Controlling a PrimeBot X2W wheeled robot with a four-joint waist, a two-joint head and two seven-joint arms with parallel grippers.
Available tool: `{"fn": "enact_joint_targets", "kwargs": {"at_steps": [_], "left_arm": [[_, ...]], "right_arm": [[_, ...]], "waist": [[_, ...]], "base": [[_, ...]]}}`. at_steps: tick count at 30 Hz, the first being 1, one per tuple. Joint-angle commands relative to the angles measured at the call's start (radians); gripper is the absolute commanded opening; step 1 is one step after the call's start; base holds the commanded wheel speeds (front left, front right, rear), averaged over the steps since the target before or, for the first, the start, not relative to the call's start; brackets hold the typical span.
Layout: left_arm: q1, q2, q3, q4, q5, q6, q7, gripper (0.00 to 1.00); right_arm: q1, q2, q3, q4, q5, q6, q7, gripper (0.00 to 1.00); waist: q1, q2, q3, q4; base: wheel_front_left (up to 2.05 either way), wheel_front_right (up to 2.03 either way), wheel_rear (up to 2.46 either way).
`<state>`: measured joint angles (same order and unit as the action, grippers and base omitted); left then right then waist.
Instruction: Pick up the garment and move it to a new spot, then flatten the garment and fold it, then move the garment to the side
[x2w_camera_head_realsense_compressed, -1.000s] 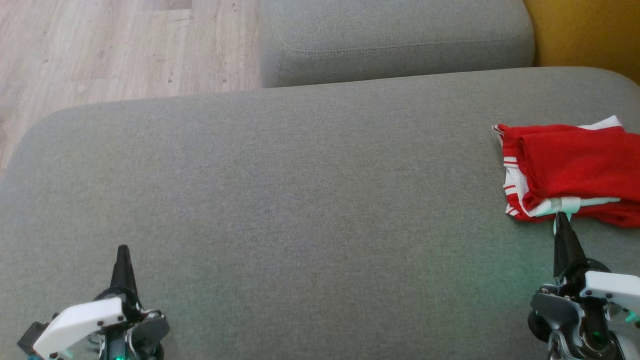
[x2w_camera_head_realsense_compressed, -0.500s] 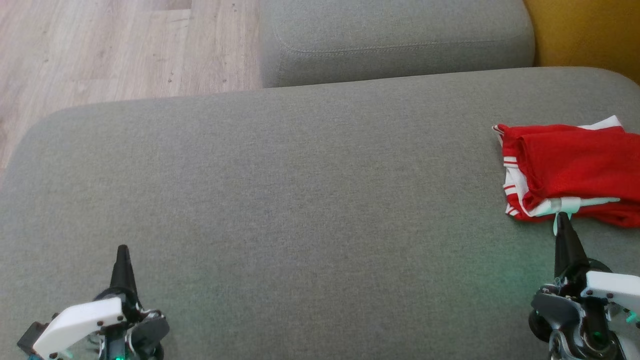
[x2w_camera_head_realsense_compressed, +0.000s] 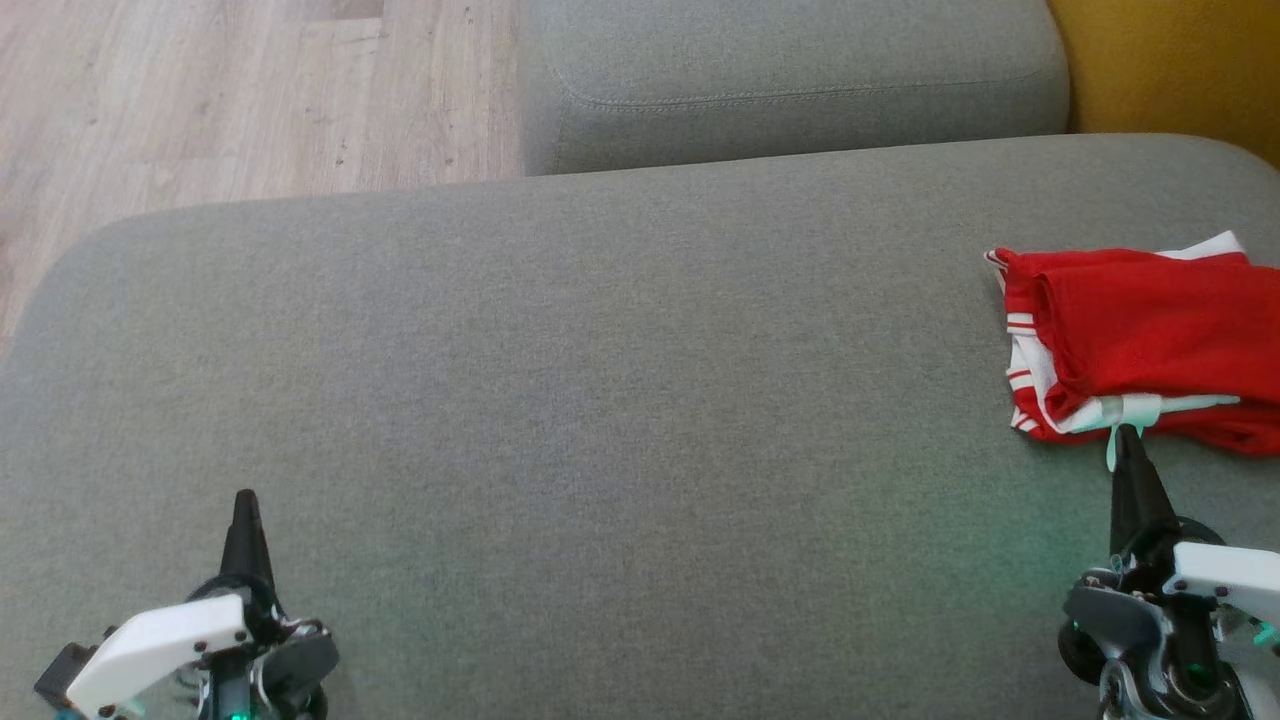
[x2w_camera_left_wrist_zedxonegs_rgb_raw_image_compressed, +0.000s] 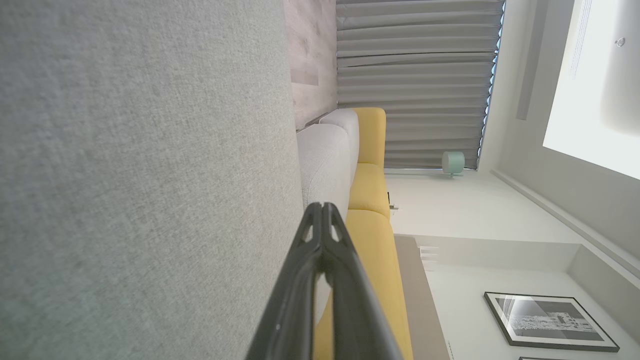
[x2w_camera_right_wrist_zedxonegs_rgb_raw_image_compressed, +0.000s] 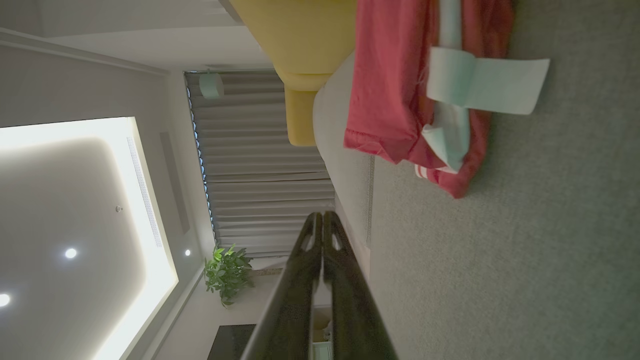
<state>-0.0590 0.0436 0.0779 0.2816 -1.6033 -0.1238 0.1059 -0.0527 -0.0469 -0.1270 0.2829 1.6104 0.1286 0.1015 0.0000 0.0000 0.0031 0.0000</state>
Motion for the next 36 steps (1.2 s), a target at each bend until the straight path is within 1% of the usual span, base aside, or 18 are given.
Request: {"fn": "enact_joint_targets", "kwargs": {"at_steps": [1, 36], "left_arm": [[-0.049, 0.007, 0.036, -0.036, -0.005, -0.007, 0.007, 0.00], [-0.049, 0.007, 0.036, -0.036, -0.006, -0.007, 0.007, 0.00]], "right_arm": [[-0.055, -0.009, 0.020, -0.039, 0.004, 0.002, 0.006, 0.00], [-0.055, -0.007, 0.017, -0.038, 0.001, 0.002, 0.009, 0.00]], "waist": [[0.0000, 0.0000, 0.000, 0.000], [0.0000, 0.0000, 0.000, 0.000]], "base": [[0.00, 0.00, 0.00], [0.00, 0.00, 0.00]]}}
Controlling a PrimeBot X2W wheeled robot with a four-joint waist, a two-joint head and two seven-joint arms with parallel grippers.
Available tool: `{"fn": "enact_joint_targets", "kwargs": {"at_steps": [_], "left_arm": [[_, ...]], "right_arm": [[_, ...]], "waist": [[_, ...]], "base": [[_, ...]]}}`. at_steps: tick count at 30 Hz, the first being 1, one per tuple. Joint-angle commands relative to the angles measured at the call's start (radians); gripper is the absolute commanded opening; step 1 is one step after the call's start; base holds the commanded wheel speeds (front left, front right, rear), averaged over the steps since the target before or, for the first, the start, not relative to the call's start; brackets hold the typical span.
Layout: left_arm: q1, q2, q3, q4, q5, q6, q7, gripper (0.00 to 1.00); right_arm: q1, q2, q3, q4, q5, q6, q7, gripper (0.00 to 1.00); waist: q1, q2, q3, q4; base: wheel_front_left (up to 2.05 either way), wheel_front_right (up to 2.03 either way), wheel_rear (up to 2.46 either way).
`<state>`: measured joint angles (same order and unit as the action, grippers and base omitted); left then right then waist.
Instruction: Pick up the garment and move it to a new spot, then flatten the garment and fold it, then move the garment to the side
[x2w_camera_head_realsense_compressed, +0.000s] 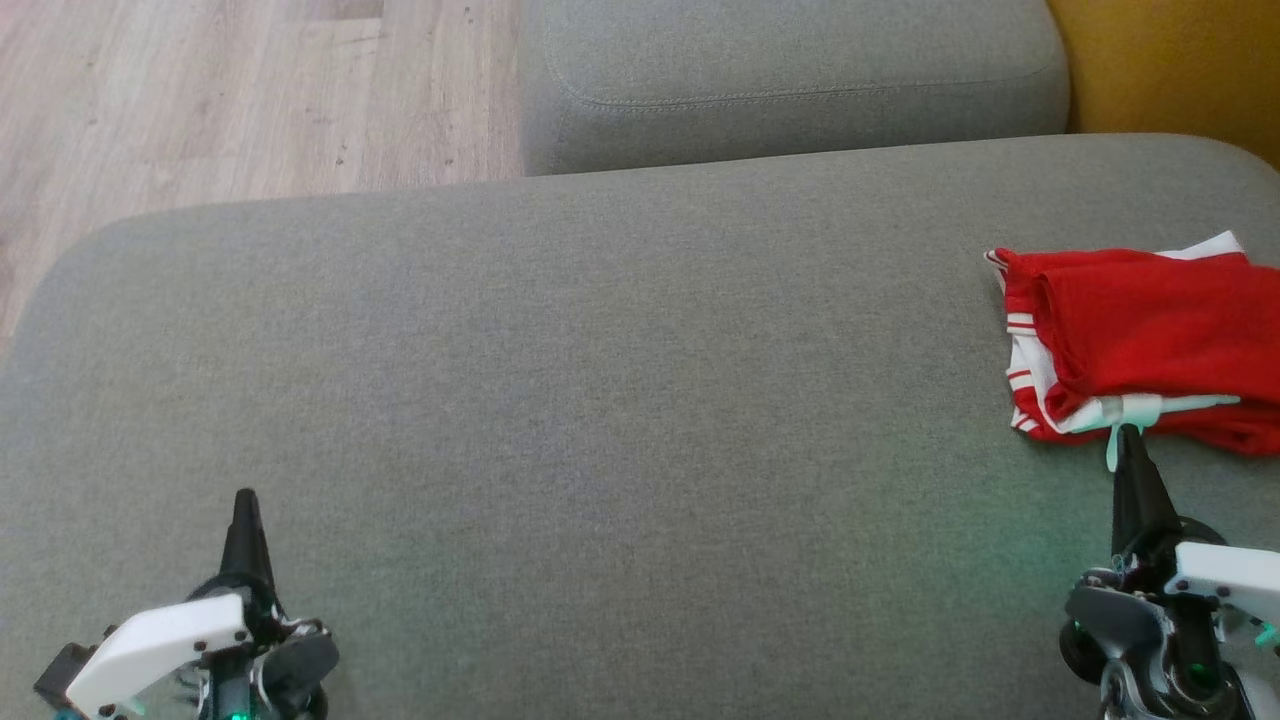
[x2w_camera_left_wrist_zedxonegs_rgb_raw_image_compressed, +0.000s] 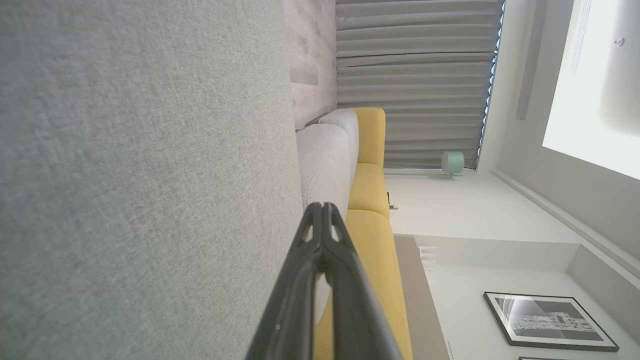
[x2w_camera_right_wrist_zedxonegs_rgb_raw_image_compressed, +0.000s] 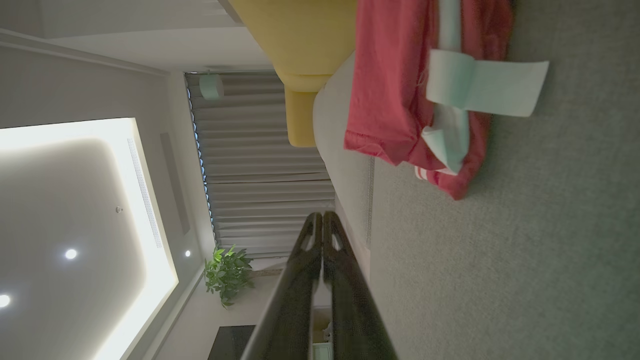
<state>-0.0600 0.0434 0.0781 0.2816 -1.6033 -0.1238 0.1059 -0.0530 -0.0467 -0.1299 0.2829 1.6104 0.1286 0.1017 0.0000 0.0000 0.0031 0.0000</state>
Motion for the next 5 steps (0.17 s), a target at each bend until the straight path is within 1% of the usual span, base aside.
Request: {"fn": "enact_joint_targets", "kwargs": {"at_steps": [1, 5], "left_arm": [[-0.048, 0.007, 0.035, -0.036, -0.006, -0.007, 0.007, 0.00], [-0.048, 0.007, 0.035, -0.036, -0.006, -0.007, 0.007, 0.00]], "right_arm": [[-0.055, -0.007, 0.020, -0.038, 0.001, 0.002, 0.009, 0.00], [-0.055, -0.007, 0.019, -0.038, 0.001, 0.002, 0.009, 0.00]], "waist": [[0.0000, 0.0000, 0.000, 0.000], [0.0000, 0.0000, 0.000, 0.000]], "base": [[0.00, 0.00, 0.00], [0.00, 0.00, 0.00]]}}
